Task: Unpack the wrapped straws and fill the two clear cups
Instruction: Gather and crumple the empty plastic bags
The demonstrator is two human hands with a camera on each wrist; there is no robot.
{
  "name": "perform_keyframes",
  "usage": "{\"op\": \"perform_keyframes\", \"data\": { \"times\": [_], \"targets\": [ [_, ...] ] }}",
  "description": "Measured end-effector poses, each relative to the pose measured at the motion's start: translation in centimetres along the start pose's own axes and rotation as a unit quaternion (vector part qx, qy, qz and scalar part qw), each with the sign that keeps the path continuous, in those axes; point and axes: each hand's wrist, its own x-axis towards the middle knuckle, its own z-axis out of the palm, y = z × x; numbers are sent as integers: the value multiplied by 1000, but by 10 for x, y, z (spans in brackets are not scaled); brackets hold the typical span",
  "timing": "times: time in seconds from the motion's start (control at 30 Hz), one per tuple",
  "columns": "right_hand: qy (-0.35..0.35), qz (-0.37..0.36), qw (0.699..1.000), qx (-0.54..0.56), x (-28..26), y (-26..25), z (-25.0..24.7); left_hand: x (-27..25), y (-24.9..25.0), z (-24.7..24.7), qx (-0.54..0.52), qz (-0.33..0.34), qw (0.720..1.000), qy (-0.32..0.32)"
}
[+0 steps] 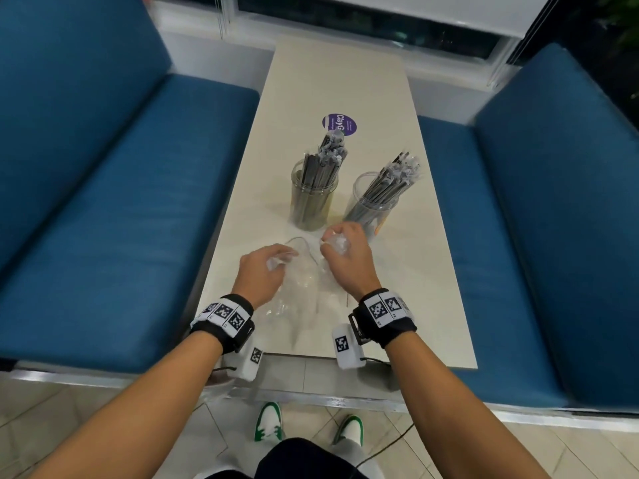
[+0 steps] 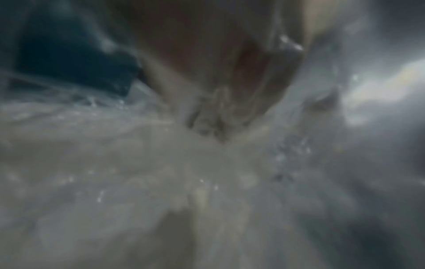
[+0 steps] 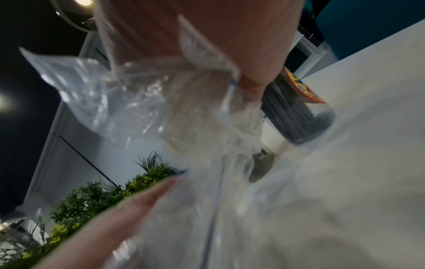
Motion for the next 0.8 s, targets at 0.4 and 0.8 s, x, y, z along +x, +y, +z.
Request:
{"op": "perform_keyframes", "data": {
  "times": [0.4, 0.8],
  "targets": [
    [86, 16, 994, 59, 12, -3, 4, -3, 55, -3, -255, -93, 960, -61],
    [-125, 90, 983, 103, -8, -2, 5, -1, 65, 4, -367, -193, 910, 17]
  ]
}}
